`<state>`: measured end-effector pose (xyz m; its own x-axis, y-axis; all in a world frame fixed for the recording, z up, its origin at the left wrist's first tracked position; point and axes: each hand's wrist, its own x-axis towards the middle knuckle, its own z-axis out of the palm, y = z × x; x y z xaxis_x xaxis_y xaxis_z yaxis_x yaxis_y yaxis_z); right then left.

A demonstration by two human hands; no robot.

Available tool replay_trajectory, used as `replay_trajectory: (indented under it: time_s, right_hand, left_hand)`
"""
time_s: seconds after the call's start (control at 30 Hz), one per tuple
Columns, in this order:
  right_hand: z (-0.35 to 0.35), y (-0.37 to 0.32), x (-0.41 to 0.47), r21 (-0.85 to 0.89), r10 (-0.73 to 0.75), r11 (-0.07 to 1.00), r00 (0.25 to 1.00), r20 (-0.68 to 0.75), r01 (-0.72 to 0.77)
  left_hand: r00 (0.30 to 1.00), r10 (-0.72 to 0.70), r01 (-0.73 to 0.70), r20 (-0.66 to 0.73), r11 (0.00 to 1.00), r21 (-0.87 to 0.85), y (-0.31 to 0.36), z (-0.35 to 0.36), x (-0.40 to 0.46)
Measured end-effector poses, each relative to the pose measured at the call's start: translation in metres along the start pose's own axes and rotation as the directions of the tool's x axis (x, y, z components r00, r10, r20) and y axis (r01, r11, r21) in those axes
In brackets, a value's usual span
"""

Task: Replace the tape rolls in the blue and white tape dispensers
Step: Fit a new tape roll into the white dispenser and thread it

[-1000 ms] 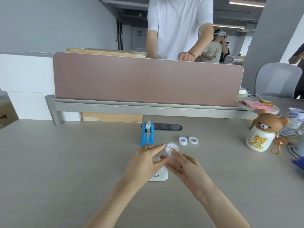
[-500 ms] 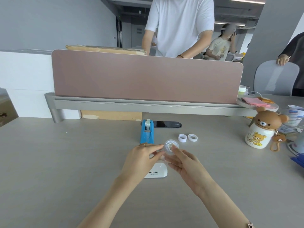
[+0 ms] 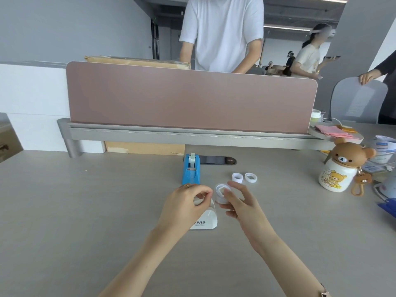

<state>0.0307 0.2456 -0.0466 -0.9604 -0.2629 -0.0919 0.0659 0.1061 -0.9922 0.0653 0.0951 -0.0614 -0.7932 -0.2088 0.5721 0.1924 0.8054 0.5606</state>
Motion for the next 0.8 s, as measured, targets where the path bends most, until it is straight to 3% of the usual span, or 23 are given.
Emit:
replay_trajectory:
  time_s: [0.07, 0.13, 0.47, 0.8]
  right_hand:
    - [0.0, -0.001, -0.001, -0.124, -0.065, 0.99, 0.998, 0.003, 0.065]
    - [0.001, -0.002, -0.002, -0.134, -0.066, 0.989, 0.997, 0.03, 0.069]
    - [-0.002, -0.004, -0.004, 0.239, -0.007, 0.97, 0.978, 0.206, -0.044]
    - [0.0, -0.002, -0.004, -0.019, -0.221, 0.974, 0.968, 0.115, 0.225]
  left_hand:
    - [0.998, -0.048, 0.049, 0.036, 0.998, -0.038, -0.001, 0.001, 0.0]
    - [0.995, -0.074, 0.079, 0.065, 0.995, -0.066, -0.001, 0.001, 0.0]
    - [0.982, -0.173, 0.187, 0.082, 0.955, -0.232, -0.003, -0.005, 0.006]
    - [0.946, -0.284, 0.321, 0.156, 0.888, -0.328, -0.005, -0.006, 0.01]
